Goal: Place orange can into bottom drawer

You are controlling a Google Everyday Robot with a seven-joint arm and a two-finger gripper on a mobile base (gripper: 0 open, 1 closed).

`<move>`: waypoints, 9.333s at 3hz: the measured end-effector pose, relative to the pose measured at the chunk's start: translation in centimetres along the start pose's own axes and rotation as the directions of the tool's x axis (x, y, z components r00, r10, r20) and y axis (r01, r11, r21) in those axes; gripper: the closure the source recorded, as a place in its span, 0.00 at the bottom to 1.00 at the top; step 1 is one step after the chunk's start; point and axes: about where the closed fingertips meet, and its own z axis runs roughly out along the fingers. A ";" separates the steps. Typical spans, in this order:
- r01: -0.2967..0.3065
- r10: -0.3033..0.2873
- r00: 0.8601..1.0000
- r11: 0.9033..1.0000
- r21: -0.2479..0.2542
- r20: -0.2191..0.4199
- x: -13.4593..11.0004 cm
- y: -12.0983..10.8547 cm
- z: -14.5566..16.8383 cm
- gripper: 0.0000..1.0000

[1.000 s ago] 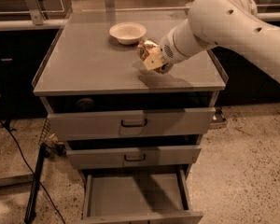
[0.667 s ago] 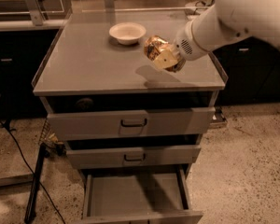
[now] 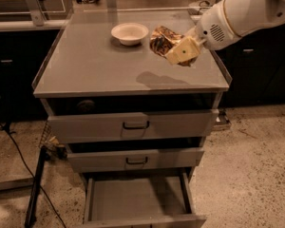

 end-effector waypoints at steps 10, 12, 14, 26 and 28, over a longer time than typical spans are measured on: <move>0.482 -0.514 0.856 0.761 -0.435 0.049 31.8 9.5 10.3 1.00; 0.481 -0.511 0.857 0.753 -0.450 0.061 32.9 9.9 12.3 1.00; 0.543 -0.558 0.824 0.731 -0.413 0.095 38.2 10.7 21.6 1.00; 0.531 -0.500 0.847 0.776 -0.340 0.181 57.6 8.2 52.0 1.00; 0.557 -0.503 0.831 0.760 -0.336 0.239 57.7 9.3 55.8 1.00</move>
Offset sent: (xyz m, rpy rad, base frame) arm -0.0185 -0.0276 -0.0731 -0.0787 -0.0002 0.2435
